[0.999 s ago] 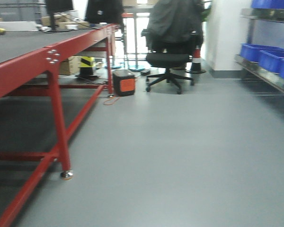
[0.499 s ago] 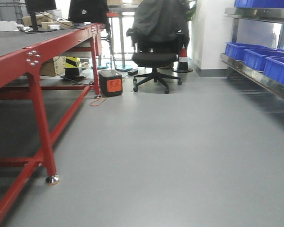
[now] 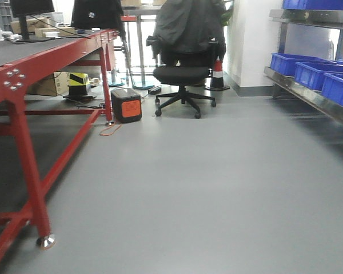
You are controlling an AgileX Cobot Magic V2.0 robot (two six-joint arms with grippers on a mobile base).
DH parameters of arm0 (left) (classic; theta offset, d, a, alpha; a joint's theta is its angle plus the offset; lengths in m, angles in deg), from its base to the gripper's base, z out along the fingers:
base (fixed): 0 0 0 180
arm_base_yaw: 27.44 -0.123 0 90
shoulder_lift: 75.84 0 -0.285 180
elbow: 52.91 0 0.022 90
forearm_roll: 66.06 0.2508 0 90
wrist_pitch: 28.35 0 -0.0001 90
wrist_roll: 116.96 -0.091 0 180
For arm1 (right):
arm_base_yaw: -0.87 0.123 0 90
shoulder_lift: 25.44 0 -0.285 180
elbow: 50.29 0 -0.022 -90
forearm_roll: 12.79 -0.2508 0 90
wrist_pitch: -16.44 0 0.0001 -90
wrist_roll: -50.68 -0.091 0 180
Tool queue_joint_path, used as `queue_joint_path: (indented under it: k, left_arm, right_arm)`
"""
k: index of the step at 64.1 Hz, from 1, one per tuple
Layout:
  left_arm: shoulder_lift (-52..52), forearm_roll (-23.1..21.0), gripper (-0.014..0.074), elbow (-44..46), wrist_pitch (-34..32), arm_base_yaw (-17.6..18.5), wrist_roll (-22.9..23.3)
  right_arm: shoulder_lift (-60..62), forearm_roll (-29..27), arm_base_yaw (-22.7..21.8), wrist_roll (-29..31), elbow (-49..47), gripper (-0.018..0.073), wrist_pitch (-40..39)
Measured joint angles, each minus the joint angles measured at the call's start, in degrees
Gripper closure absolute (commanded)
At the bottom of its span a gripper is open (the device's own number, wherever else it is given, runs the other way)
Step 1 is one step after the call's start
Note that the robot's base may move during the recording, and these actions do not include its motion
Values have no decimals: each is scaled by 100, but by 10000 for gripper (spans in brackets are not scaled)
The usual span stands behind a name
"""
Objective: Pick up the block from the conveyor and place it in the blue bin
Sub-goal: 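Drive the base away from the conveyor holding both blocks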
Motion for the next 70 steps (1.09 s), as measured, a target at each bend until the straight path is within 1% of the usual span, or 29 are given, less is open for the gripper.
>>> queue_joint_path:
  k: [70]
  left_arm:
    - [0,0,707,0,0,0,11]
  right_arm:
    - [0,0,0,-10,0,721,4]
